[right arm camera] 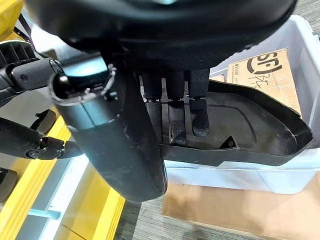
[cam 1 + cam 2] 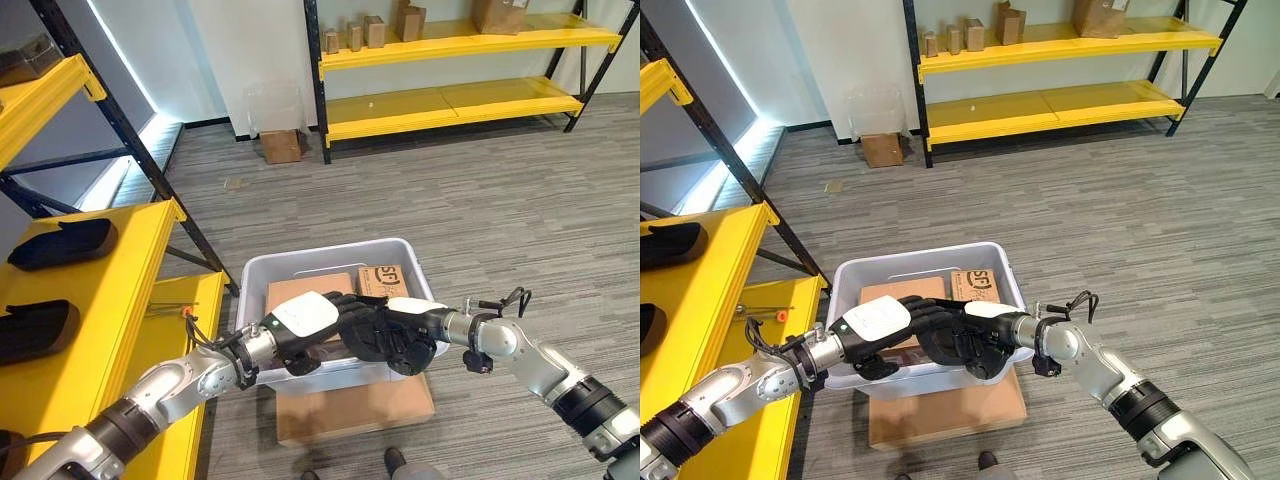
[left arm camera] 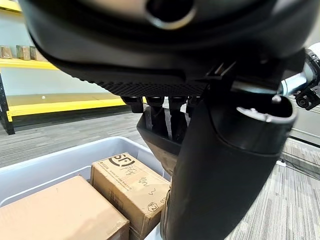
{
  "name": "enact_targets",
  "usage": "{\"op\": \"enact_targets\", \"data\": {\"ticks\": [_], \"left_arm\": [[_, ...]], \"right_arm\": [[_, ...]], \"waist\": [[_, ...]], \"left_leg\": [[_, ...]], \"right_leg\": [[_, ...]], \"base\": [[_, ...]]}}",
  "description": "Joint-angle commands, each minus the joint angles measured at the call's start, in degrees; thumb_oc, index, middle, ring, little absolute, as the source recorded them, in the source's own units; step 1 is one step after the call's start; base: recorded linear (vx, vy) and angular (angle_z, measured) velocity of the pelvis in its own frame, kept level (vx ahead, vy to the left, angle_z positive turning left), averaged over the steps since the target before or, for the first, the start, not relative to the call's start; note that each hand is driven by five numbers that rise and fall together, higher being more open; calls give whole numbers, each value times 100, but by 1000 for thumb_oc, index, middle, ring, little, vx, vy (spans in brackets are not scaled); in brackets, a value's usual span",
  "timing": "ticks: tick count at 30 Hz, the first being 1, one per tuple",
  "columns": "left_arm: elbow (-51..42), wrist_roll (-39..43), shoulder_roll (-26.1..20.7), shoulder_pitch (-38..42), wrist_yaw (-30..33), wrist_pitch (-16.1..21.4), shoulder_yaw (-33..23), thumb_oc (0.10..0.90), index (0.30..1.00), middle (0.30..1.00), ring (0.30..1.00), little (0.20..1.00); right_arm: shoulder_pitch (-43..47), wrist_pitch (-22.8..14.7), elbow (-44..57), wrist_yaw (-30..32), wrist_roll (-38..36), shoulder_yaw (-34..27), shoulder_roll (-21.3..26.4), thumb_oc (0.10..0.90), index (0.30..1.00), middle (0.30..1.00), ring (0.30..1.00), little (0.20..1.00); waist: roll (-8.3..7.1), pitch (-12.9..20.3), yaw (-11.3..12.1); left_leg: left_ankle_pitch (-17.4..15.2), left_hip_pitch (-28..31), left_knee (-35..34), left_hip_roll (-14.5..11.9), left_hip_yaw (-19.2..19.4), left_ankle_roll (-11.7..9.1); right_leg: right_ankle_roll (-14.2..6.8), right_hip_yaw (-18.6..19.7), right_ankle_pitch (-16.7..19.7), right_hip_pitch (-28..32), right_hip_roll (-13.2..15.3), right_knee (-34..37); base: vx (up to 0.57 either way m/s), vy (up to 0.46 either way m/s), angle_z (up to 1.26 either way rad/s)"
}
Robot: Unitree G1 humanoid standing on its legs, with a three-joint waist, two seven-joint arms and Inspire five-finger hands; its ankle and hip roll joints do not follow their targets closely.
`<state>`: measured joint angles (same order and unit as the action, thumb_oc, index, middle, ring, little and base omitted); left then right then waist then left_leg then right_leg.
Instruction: Move parts from the plastic box to the shelf.
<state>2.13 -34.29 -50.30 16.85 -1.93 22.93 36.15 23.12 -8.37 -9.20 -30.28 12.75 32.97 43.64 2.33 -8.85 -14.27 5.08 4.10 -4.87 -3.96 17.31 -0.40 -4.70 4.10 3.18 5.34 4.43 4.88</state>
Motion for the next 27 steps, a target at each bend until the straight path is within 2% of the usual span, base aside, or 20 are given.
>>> {"op": "enact_targets", "data": {"ticks": [1, 8, 19, 27], "left_arm": [[211, 77, 160, 457, 81, 200, -81, 900, 1000, 1000, 1000, 1000], [80, 68, 107, 728, -161, 370, 207, 900, 1000, 1000, 1000, 1000], [-179, -99, -83, 1433, -480, 731, 924, 900, 1000, 1000, 1000, 1000], [-366, -40, -142, 1979, -634, 802, 1409, 900, 1000, 1000, 1000, 1000]], "right_arm": [[784, -415, 518, 178, -582, -259, -6, 400, 300, 300, 300, 300], [915, -470, 624, 57, -560, -121, 59, 400, 300, 300, 300, 300], [1193, -773, 726, -390, -676, 266, 184, 400, 300, 300, 300, 300], [1420, -734, 844, -458, -707, 511, 243, 400, 300, 300, 300, 300]], "waist": [[-56, 493, 58], [-37, 512, 1], [16, 552, -140], [50, 559, -213]], "left_leg": [[-760, 354, 227, -389, 68, -172], [-768, 362, 233, -393, 101, -175], [-757, 388, 211, -387, 181, -173], [-750, 405, 195, -375, 219, -180]], "right_leg": [[-507, -502, -47, -453, 258, -340], [-524, -469, -32, -467, 258, -339], [-548, -431, 4, -488, 260, -329], [-561, -416, 9, -486, 264, -330]], "base": [[0, 0, 0], [-1, -1, -1], [-1, 3, -1], [2, 3, -1]]}}
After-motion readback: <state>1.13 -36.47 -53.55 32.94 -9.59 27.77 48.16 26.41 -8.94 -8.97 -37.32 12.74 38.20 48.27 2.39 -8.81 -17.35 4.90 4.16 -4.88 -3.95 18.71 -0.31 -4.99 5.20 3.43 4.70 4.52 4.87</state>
